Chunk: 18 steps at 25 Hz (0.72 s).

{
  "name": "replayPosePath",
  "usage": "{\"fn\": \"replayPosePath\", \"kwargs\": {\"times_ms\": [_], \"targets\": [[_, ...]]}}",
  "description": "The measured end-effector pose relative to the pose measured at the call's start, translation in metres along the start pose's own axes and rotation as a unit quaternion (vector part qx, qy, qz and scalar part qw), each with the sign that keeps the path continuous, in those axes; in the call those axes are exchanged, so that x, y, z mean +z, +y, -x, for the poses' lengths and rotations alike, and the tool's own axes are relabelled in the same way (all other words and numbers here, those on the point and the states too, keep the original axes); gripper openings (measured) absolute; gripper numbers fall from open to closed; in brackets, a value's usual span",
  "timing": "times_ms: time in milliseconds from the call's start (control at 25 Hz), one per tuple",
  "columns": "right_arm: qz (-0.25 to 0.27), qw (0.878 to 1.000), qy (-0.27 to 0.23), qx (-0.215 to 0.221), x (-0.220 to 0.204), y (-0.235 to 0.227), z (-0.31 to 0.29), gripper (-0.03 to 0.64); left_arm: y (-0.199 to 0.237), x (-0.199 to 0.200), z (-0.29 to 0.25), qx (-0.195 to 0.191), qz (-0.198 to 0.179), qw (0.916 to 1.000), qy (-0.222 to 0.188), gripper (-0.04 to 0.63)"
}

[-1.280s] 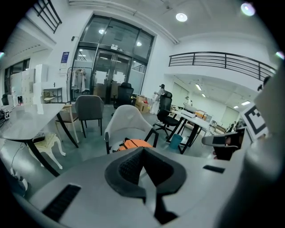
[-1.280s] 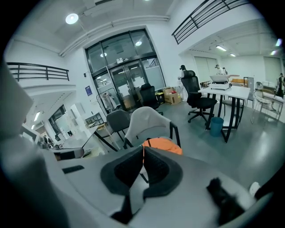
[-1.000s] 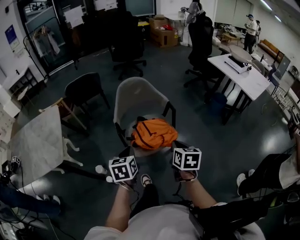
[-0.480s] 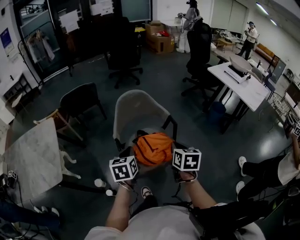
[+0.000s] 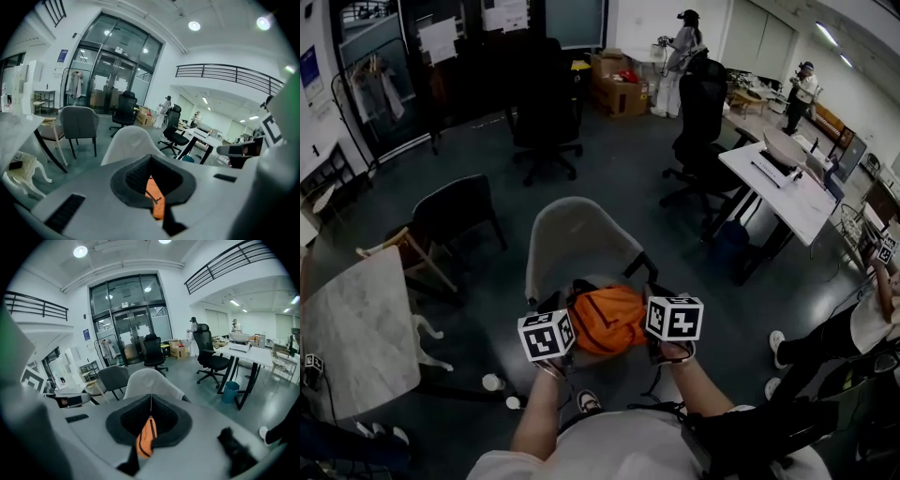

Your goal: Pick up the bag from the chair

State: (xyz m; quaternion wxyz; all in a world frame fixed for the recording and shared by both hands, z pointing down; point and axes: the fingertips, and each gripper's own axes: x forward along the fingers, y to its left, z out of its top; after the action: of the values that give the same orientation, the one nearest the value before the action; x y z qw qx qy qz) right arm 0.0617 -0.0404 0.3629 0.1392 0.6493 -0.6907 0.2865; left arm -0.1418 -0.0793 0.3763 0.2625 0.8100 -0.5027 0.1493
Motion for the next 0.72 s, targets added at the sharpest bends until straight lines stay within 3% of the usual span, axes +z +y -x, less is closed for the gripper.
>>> {"fn": "replayPosePath", "kwargs": {"times_ms": [320,720], "targets": [[-0.005,1.0,-0.003,-0.008,0.027,-0.002,-0.042,0.032,0.021,0.033,-0.04,0.0,-0.003,1.0,0.002,0.013],[-0.004,1.0,0.025,-0.005,0.012,-0.024,-0.079,0.032,0.026,0.015,-0.068,0.024,-0.003,0.999,0.038,0.013]]}}
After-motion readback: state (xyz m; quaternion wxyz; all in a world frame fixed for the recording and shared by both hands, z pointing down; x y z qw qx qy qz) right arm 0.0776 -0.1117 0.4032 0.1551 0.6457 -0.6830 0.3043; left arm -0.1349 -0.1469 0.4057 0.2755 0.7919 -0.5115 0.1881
